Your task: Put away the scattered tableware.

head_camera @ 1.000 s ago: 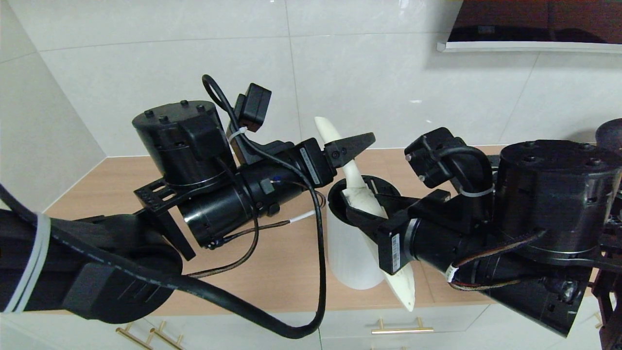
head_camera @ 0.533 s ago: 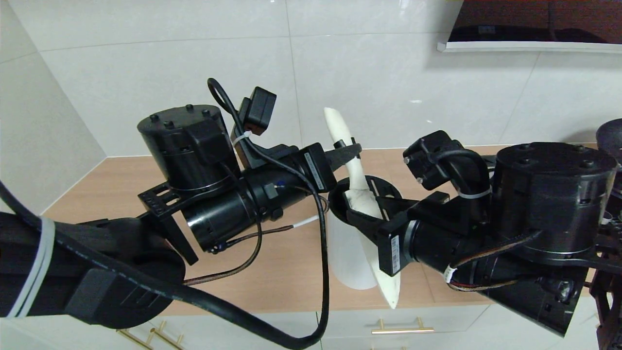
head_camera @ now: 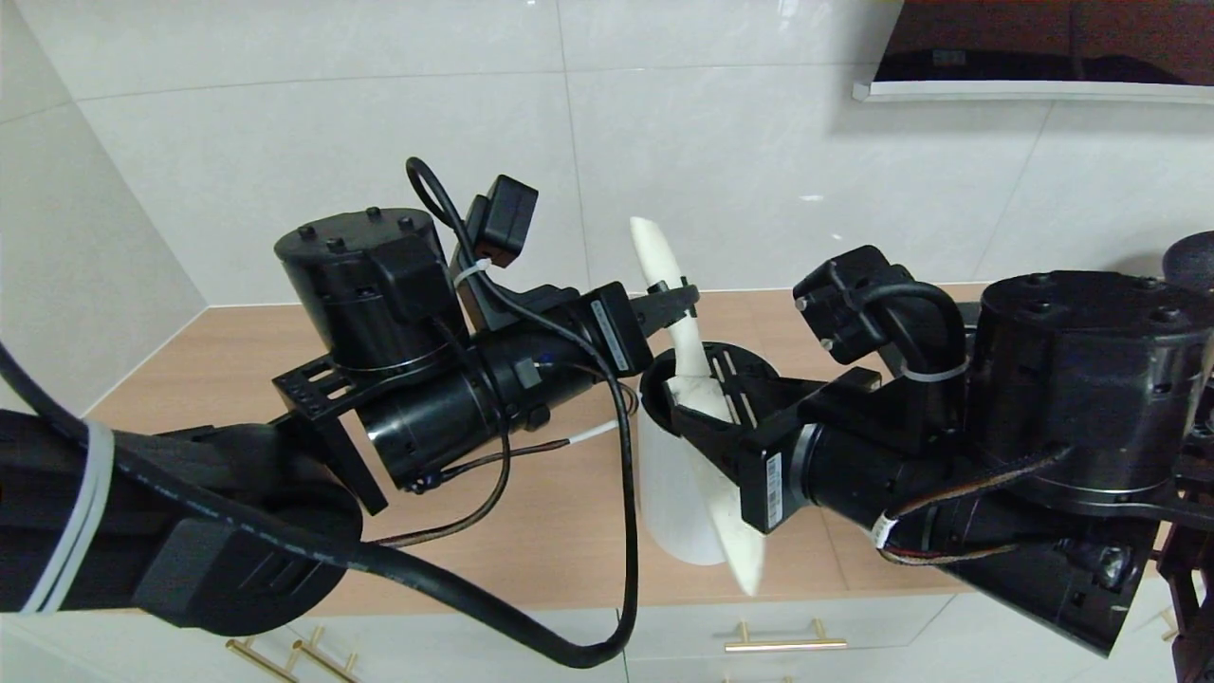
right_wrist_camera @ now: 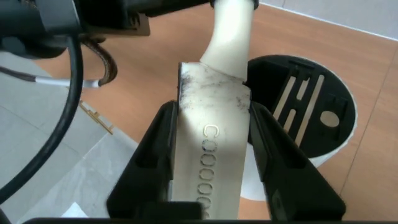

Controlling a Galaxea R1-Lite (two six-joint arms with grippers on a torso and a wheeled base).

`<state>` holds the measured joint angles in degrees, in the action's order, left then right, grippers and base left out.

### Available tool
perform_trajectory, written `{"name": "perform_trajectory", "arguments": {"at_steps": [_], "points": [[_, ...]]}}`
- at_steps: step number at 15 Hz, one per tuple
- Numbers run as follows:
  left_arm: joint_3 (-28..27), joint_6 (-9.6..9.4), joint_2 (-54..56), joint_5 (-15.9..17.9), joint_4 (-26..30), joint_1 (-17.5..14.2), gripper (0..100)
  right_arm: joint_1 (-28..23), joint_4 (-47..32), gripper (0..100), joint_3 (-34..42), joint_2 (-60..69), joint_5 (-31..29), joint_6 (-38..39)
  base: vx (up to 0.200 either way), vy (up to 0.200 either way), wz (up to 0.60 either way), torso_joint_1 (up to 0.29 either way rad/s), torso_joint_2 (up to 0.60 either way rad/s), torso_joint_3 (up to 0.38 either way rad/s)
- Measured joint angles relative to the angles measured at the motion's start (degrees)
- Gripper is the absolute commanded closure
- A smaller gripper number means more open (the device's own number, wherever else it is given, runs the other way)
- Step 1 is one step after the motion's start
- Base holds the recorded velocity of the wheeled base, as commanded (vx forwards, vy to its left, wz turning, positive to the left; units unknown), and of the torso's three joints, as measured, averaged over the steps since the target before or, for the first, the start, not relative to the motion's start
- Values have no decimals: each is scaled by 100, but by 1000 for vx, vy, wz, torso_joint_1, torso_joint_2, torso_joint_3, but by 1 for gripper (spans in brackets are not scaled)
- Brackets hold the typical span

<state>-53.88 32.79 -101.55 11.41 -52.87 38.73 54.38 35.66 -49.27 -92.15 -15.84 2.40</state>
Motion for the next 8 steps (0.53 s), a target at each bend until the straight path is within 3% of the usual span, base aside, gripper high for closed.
{"name": "perform_trajectory", "arguments": {"at_steps": [6, 7, 8], "points": [[-20, -39, 265, -384, -6, 154, 100, -2, 246, 0, 60, 54, -12, -5, 0, 0, 0, 0, 0, 0], [-20, -178, 351, -477, 22, 158, 100, -6, 250, 0, 74, 122, -11, -6, 0, 0, 0, 0, 0, 0], [-24, -463, 444, -617, 51, 160, 100, -69, 257, 0, 94, 224, -6, -13, 0, 0, 0, 0, 0, 0]]}}
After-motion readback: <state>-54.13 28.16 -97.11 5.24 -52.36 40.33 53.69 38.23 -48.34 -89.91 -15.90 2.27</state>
